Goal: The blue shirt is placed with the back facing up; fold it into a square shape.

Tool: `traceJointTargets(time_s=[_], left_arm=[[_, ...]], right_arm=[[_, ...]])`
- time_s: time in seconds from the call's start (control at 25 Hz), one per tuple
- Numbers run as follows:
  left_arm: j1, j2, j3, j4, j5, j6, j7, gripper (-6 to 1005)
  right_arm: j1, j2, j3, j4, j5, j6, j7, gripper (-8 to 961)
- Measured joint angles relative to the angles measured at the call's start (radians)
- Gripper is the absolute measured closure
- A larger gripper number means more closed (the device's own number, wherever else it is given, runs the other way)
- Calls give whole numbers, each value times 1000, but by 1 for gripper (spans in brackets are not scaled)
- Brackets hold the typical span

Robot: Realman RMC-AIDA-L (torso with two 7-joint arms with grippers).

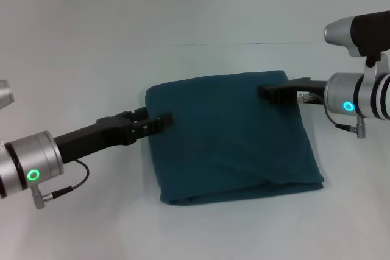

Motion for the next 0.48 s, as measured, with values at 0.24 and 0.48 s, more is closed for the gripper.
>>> traceJointTargets(time_s=[0.24, 0.48], left_arm=[[8, 0, -3, -2, 1, -4, 2, 107], [10, 0, -5, -1, 2, -7, 2, 108]], right_arm=[[7, 6, -18, 12, 6, 58, -41, 954], [15, 8, -21, 39, 9, 84, -53, 953]])
